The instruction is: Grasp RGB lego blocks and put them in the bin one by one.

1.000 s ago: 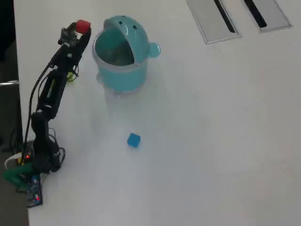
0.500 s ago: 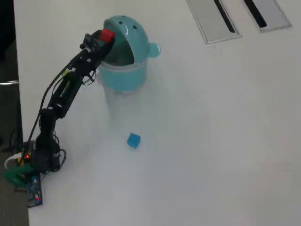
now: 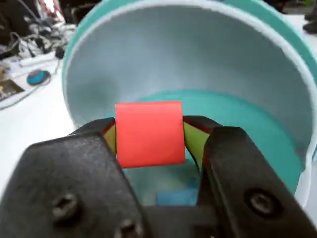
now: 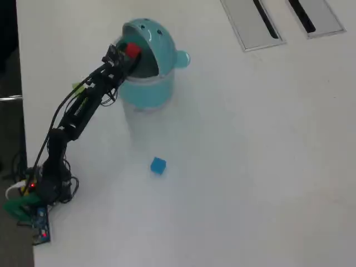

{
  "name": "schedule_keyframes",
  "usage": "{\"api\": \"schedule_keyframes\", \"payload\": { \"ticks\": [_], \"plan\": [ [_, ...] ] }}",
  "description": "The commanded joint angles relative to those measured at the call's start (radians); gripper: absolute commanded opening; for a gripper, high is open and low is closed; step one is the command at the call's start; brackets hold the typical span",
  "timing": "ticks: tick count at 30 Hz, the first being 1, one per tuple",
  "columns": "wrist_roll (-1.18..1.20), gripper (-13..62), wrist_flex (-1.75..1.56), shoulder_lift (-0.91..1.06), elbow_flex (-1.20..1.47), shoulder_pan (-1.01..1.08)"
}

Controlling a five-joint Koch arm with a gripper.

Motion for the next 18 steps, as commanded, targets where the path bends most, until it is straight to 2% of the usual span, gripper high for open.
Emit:
{"api": "schedule_keyframes", "payload": {
  "ticks": [1,3,4,8,18],
  "plan": [
    [-0.009,17.1,-0.118,0.043,-0.063,0.015],
    [-0.009,23.2,-0.118,0.034,-0.077,0.028],
    [-0.011,28.7,-0.118,0.029,-0.077,0.041],
    [-0.008,35.4,-0.129,0.029,-0.075,0.064],
    [0.002,34.6,-0.066,0.106,-0.057,0.052]
  ]
}}
